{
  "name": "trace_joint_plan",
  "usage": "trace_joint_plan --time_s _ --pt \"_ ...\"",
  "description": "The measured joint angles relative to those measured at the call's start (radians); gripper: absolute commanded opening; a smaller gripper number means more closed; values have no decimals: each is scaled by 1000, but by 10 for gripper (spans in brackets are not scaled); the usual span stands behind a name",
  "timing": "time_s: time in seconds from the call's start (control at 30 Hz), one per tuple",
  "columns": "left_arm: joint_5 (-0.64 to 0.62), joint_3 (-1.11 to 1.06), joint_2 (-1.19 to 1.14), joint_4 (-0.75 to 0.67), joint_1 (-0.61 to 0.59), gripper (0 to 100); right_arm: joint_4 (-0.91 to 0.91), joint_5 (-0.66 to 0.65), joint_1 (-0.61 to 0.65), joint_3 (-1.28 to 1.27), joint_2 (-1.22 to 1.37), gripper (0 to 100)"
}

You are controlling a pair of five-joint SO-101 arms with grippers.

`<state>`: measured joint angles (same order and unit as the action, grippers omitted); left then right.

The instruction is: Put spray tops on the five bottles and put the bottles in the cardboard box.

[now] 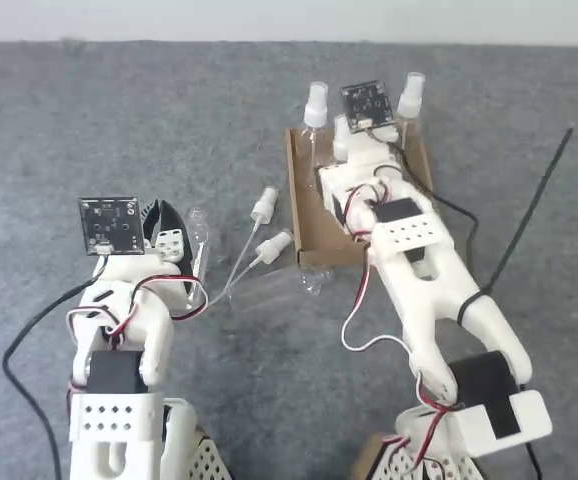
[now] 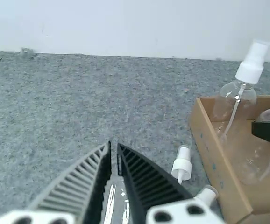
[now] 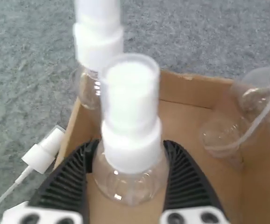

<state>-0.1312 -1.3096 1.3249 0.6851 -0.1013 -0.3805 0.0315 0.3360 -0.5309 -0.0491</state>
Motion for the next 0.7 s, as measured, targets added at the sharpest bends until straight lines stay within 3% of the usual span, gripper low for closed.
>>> trace_joint_plan --time_s 0.2,0.53,0.7 --pt "0 0 0 0 0 13 121 -2 26 -78 -3 6" --pt "0 0 0 0 25 13 147 -2 28 -87 -3 12" --pt "0 0 0 0 25 13 147 -2 28 -87 -3 99"
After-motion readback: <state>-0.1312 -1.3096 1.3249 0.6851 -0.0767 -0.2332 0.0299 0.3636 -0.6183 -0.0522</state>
